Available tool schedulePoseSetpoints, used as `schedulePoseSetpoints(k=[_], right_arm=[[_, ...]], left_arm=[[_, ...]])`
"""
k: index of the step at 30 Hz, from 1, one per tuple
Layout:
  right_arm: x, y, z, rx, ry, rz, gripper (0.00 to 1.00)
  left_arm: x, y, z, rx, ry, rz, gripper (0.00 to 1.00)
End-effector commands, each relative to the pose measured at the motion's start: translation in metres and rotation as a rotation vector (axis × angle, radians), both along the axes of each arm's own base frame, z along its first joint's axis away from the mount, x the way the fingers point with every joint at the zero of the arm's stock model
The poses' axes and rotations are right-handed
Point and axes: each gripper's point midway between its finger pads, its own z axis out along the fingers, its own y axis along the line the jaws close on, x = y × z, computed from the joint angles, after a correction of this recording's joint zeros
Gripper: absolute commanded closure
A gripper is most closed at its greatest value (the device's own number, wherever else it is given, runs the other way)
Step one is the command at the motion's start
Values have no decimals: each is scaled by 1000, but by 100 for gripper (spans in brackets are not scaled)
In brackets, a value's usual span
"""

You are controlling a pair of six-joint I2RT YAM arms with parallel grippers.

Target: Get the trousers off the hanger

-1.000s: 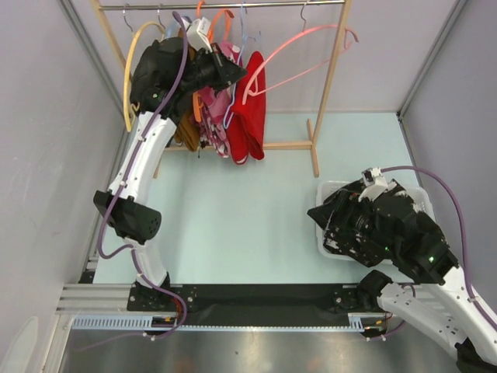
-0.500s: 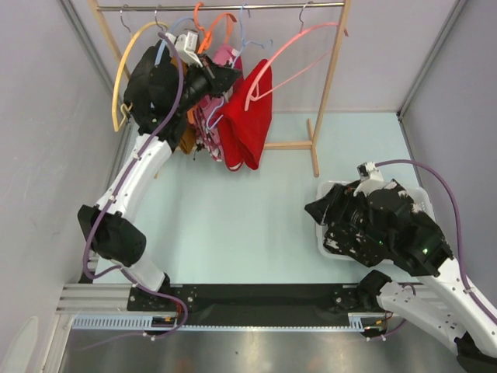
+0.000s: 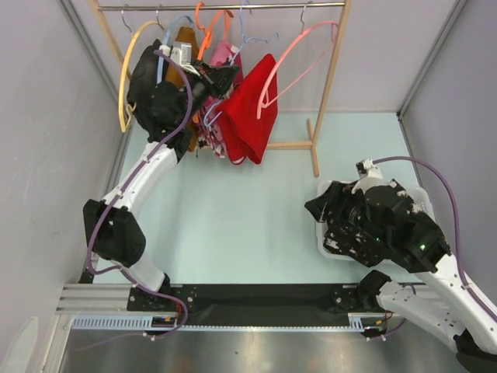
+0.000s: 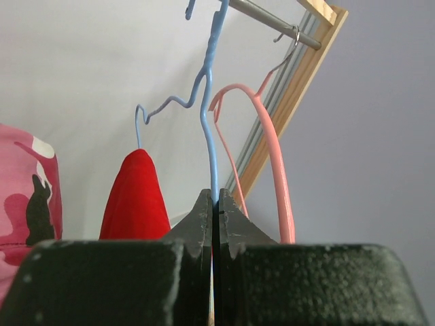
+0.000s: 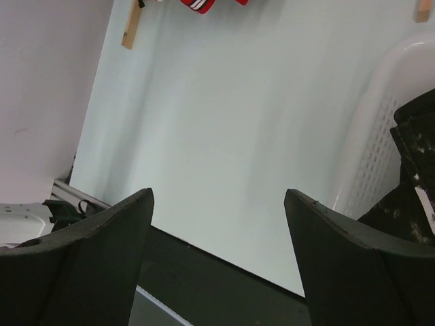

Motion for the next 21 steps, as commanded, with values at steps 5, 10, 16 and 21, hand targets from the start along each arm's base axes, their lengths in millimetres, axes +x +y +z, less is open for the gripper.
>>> schedulePoseSetpoints(k=[5, 10, 16, 21], right_arm=[[7, -3, 23, -33, -49, -14, 16], [11, 0, 19, -49, -43, -9, 16], [16, 5, 14, -75, -24, 2, 15], [22, 6, 16, -95, -35, -4, 14]], left_arm=[[-67, 12, 122, -163, -521, -58, 100], [-80, 14, 124, -174, -604, -69, 100], [-91, 14, 132, -193, -687, -91, 100], [-99, 16, 132, -194, -744, -102, 100]])
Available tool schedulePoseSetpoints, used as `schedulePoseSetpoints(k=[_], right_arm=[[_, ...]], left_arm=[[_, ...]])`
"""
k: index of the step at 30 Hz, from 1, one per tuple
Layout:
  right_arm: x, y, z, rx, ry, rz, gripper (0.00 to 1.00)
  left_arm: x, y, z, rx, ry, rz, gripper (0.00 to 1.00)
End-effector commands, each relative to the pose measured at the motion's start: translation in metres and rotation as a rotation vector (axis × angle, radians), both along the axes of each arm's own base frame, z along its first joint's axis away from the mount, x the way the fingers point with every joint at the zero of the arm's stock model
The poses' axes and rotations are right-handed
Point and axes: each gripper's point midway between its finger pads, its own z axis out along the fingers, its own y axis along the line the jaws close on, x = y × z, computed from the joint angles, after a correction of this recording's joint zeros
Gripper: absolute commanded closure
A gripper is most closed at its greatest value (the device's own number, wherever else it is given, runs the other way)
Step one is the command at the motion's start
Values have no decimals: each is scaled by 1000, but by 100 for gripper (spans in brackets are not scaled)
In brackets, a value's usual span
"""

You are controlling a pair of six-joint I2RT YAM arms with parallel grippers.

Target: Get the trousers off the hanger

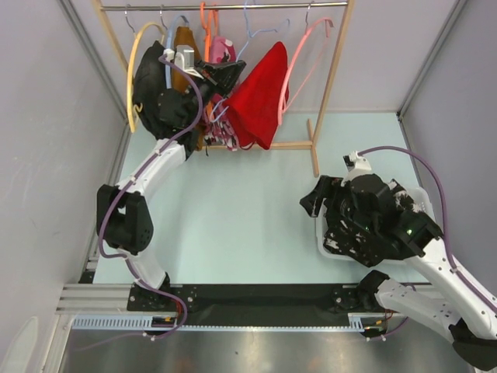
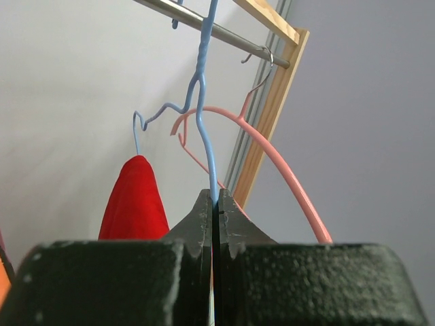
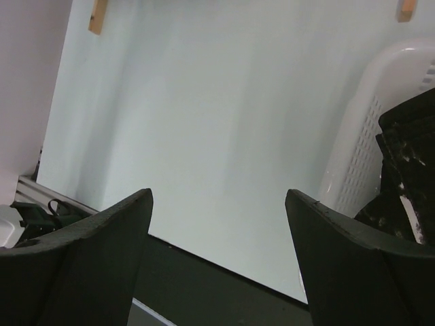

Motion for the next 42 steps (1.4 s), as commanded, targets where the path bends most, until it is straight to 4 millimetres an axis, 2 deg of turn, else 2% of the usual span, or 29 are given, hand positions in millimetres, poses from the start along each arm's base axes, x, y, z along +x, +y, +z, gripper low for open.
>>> schedulePoseSetpoints(k=[1, 10, 12, 13, 14, 15, 16, 17, 18, 19, 20, 21, 24, 25, 26, 27, 28, 31, 33, 34, 35, 36, 37, 39, 40, 41, 42], right_arm=[[7, 0, 22, 2, -63, -2, 14], [15, 3, 14, -34, -57, -1, 14], [16, 1, 16, -35, -58, -4, 14], [16, 1, 17, -33, -59, -5, 14], [15, 1, 22, -22, -64, -2, 14], [15, 1, 24, -16, -64, -3, 14], [14, 0, 27, -7, -69, -8, 14], [13, 1, 28, 6, -68, -10, 14], [13, 3, 30, 23, -77, -9, 14], [12, 3, 33, 38, -85, -6, 14], [12, 5, 35, 52, -92, 0, 14], [13, 7, 35, 68, -98, 1, 14], [12, 12, 35, 88, -95, 14, 14], [11, 13, 33, 90, -90, 15, 14], [11, 14, 33, 95, -89, 17, 14], [11, 15, 32, 99, -92, 19, 14], [10, 16, 31, 106, -89, 21, 14], [6, 19, 33, 124, -94, 34, 14], [3, 17, 34, 126, -94, 33, 14], [2, 16, 34, 126, -97, 31, 14], [1, 15, 35, 124, -96, 31, 14], [-1, 13, 36, 130, -102, 27, 14], [-1, 12, 36, 128, -102, 25, 14], [-3, 10, 38, 130, -106, 21, 14], [-3, 8, 38, 130, -109, 16, 14], [-3, 8, 38, 130, -107, 15, 14], [-3, 8, 38, 131, -108, 15, 14]], left_arm=[[-107, 29, 122, -147, -565, -31, 100], [-106, 29, 104, -106, -616, -10, 100], [-99, 27, 102, -80, -589, 3, 100], [-94, 25, 101, -63, -557, 6, 100], [-81, 22, 94, -13, -473, 23, 100], [-72, 25, 95, -22, -407, 59, 100], [-55, 21, 77, 14, -278, 70, 100], [-52, 22, 68, 28, -236, 87, 100], [-57, 22, 69, 23, -209, 96, 100], [-48, 23, 56, 35, -129, 131, 100], [-46, 24, 52, 48, -104, 157, 100], [-49, 22, 53, 50, -80, 167, 98], [-44, 22, 46, 72, -20, 206, 75], [-39, 20, 37, 93, 24, 212, 66], [-36, 19, 35, 103, 45, 214, 62], [-38, 17, 44, 101, 42, 202, 58], [-34, 12, 36, 122, 73, 187, 51], [-37, 6, 39, 139, 85, 149, 34], [-34, 0, 48, 162, 75, 128, 30], [-28, -2, 38, 198, 135, 127, 29], [-22, -4, 48, 201, 133, 127, 29], [-18, -5, 48, 206, 157, 133, 29], [-14, -6, 37, 230, 228, 124, 29], [-9, -17, 44, 223, 254, 74, 28], [-4, -21, 31, 230, 338, 55, 28], [-8, -21, 50, 211, 320, 45, 28], [6, -28, 31, 223, 377, 35, 27]])
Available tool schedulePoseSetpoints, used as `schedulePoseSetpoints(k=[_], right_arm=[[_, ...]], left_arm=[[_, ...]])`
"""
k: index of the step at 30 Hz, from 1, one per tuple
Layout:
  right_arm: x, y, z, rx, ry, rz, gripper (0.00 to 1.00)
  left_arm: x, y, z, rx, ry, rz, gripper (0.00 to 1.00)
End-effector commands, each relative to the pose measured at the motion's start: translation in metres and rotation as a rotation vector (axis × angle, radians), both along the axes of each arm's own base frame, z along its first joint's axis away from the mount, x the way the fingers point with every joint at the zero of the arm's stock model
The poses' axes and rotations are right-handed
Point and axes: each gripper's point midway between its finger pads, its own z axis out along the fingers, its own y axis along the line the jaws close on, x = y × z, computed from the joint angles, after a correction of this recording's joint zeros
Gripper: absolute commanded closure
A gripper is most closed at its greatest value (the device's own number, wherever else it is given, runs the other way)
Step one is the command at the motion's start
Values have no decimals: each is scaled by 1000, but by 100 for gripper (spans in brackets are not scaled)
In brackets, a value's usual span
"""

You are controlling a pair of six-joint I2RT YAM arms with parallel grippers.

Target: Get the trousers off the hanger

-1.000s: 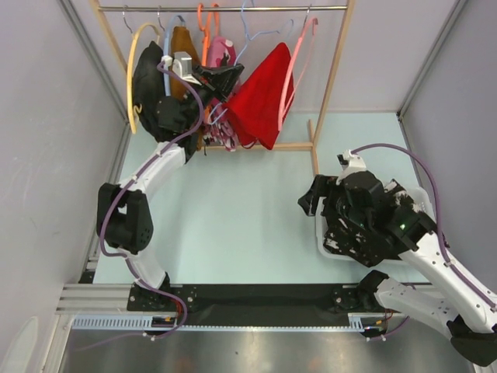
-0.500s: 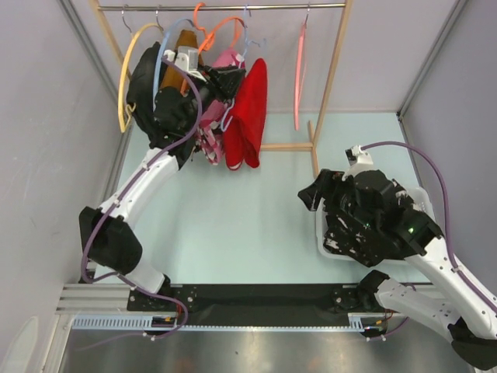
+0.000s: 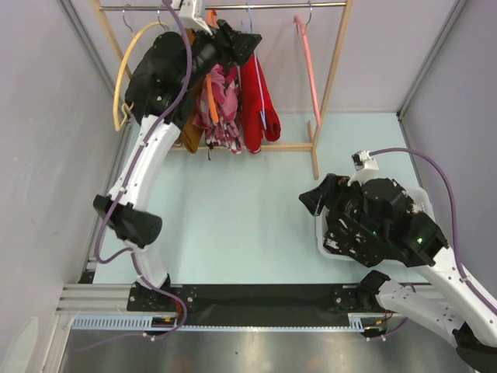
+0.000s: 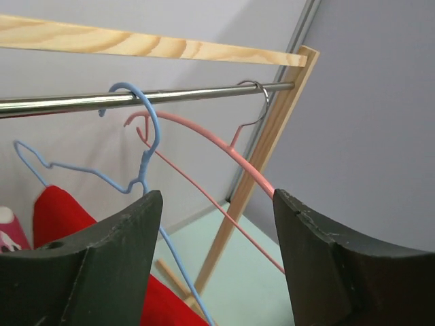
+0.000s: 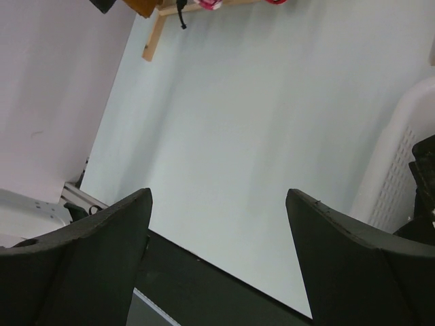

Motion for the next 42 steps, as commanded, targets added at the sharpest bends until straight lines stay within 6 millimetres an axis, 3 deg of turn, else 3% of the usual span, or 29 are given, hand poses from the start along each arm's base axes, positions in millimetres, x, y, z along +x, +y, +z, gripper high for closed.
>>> schedulePoseSetpoints(k=[1, 2, 6, 11, 14, 15, 20, 21, 23, 24, 26, 27, 28, 29, 31, 32, 34, 35, 37, 38, 39, 41, 42], right_arm=[[-1, -2, 6, 21, -16, -13, 14], [-2, -2, 6, 20, -12, -9, 14], [-4, -4, 6, 24, -13, -13, 14], [-5, -8, 5, 19, -13, -23, 14], [-4, -7, 5, 21, -14, -23, 14], [-4, -7, 4, 20, -13, -22, 14], [-5, -7, 2, 18, -6, -21, 14], [-5, -8, 2, 17, -6, -24, 14], [-5, -9, 0, 10, -2, -29, 14], [-5, -9, 0, 9, -3, -28, 14], [-4, -10, -1, 2, -2, -33, 14], [-4, -10, -1, -1, -4, -33, 14], [-3, -10, -2, -4, -1, -33, 14], [-2, -9, -1, -6, -4, -34, 14], [-1, -9, -1, -11, -6, -33, 14], [0, -7, -3, -17, -1, -31, 14], [2, -5, -3, -25, -2, -27, 14], [4, -4, -6, -34, 5, -28, 14], [5, -3, -5, -42, 0, -23, 14], [7, -2, -7, -52, 7, -23, 14], [7, -1, -7, -53, 6, -21, 14], [9, -1, -5, -63, 3, -19, 14], [10, -2, -7, -72, 6, -23, 13]], left_arm=[[17, -17, -47, 32, 284, -60, 24], [18, -18, -43, 22, 287, -61, 24], [32, -14, -62, 28, 333, -3, 15], [42, -13, -75, 41, 352, 21, 14], [47, -21, -84, 35, 376, -20, 22], [48, -23, -83, 26, 368, -31, 32], [59, -24, -86, 6, 354, -49, 52], [59, -25, -80, -3, 326, -60, 62], [60, -26, -83, 1, 306, -70, 70], [56, -27, -70, -10, 250, -82, 77], [58, -27, -75, -4, 228, -77, 86], [56, -25, -64, -14, 182, -74, 97], [58, -22, -63, -12, 165, -54, 100], [59, -21, -66, -9, 163, -46, 100], [57, -17, -53, -24, 99, -25, 100], [58, -18, -60, -16, 104, -19, 100], [48, -13, -41, -29, 21, 3, 100], [52, -13, -56, -22, 33, 30, 100], [40, -6, -33, -59, -88, 58, 100], [43, -8, -47, -55, -88, 77, 100], [37, -5, -32, -81, -179, 87, 100], [37, -4, -36, -105, -226, 101, 100], [36, -2, -28, -130, -273, 104, 100]])
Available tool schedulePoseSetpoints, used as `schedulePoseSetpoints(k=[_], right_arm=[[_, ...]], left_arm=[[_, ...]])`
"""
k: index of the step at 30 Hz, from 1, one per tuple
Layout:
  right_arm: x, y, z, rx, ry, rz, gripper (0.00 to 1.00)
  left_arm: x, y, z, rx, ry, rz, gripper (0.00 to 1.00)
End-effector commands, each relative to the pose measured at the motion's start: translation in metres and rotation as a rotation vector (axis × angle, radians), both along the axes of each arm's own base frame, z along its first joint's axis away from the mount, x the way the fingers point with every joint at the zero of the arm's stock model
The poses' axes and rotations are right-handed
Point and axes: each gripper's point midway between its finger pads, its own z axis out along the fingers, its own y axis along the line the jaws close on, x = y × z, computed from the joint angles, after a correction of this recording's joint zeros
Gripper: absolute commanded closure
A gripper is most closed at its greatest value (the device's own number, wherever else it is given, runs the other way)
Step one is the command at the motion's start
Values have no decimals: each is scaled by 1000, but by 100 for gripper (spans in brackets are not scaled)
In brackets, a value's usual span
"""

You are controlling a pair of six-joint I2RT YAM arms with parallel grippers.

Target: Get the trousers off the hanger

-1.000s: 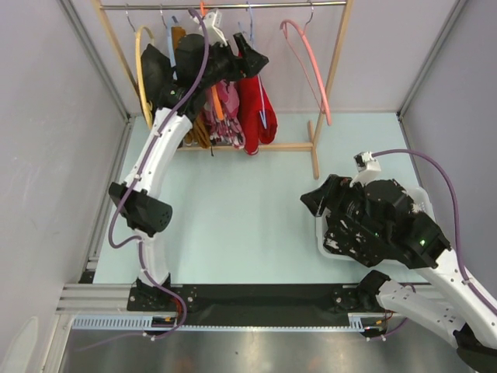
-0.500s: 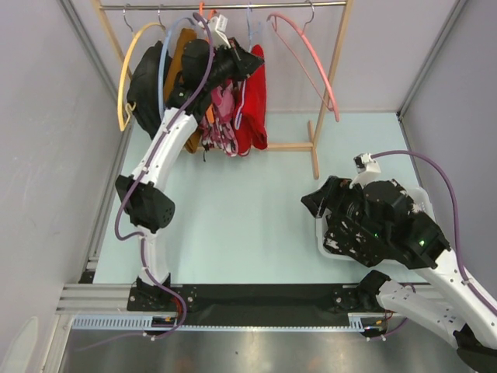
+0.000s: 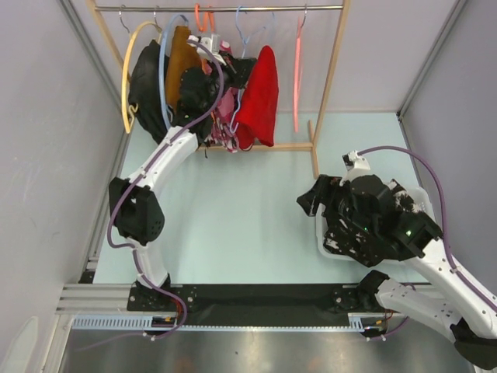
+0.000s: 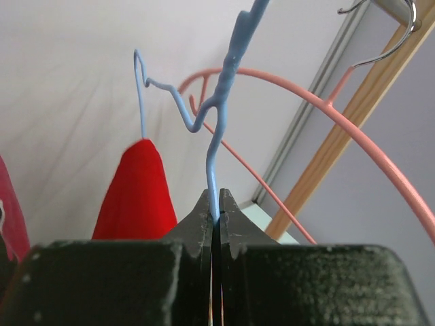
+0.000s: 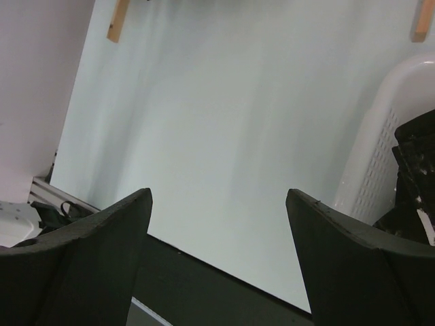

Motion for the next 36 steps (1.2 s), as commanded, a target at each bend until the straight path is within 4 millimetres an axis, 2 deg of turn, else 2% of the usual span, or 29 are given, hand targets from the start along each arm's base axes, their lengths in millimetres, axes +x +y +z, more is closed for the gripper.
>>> schedulePoseSetpoints(k=[1, 3, 5, 12, 26, 32, 36], right_arm=[[6, 0, 14, -11, -41, -3, 14], [7, -1, 14, -15, -38, -7, 13], [7, -2, 15, -18, -40, -7, 14], [10, -1, 15, -23, -38, -6, 14], [12, 6, 20, -11, -47, 19, 14], [12, 6, 22, -10, -48, 17, 14], [12, 5, 23, -9, -51, 18, 13]], left_arm=[[-30, 15, 82, -107, -371, 61, 100], [-24, 13, 84, -116, -387, 65, 100], [-27, 14, 95, -134, -424, 64, 100], [-50, 21, 129, -155, -531, 65, 100], [-83, 27, 160, -186, -609, 26, 100], [-96, 28, 187, -207, -649, 14, 100], [-107, 35, 187, -224, -654, 15, 100]])
